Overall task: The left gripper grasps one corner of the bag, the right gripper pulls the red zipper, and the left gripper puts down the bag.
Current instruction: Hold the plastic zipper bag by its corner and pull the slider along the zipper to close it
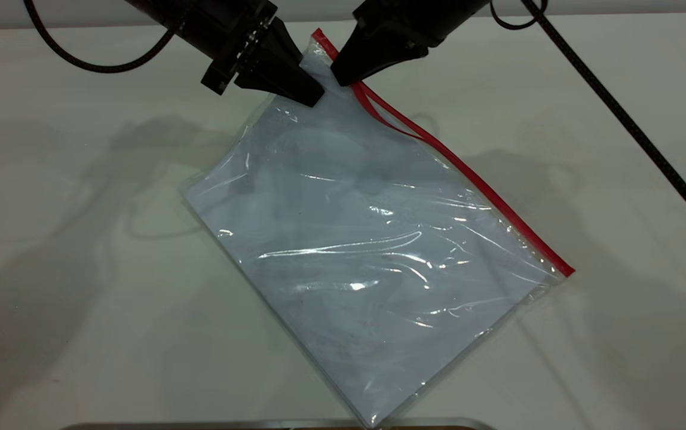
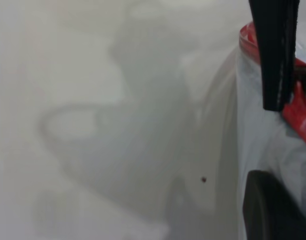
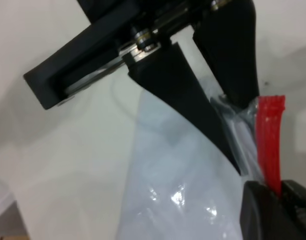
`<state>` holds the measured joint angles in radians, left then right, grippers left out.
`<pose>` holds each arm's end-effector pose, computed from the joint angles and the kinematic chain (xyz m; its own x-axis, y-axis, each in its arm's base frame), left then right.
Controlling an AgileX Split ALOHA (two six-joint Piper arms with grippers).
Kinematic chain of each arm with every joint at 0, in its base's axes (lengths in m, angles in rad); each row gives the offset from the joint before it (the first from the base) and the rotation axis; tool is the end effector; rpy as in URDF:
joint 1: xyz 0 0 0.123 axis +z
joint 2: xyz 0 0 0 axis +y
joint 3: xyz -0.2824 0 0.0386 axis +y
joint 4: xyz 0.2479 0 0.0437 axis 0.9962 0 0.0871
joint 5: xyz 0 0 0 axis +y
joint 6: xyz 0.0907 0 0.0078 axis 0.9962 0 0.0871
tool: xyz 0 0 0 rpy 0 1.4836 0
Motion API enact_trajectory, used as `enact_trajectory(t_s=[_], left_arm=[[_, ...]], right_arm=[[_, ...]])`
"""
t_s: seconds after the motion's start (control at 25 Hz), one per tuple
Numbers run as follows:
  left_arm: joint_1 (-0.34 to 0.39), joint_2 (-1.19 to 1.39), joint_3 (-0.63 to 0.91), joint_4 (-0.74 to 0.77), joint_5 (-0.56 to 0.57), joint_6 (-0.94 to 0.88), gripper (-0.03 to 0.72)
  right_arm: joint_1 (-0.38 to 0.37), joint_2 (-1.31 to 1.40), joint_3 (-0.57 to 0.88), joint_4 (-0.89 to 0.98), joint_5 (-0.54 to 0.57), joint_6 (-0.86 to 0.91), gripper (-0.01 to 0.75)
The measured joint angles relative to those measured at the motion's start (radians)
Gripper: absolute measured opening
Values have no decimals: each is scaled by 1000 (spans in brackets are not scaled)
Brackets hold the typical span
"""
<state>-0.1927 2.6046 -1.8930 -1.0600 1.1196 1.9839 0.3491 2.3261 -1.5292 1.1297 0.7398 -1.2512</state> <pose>0.4646 -0.1635 0.0498 -0.0067 0.6131 -0.7900 0.9984 -0.0398 -0.0393 0.4133 0.2096 0.0917 -0.6704 -0.4521 -0.5884 -0.7283 0.5524 0.4055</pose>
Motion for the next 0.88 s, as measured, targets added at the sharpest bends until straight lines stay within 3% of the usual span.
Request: enact_trajectory(t_s=[0.88], left_arm=[[9, 0, 0, 18, 1, -98, 53]], right_arm=[[-6, 0, -2, -197, 45, 89, 91]])
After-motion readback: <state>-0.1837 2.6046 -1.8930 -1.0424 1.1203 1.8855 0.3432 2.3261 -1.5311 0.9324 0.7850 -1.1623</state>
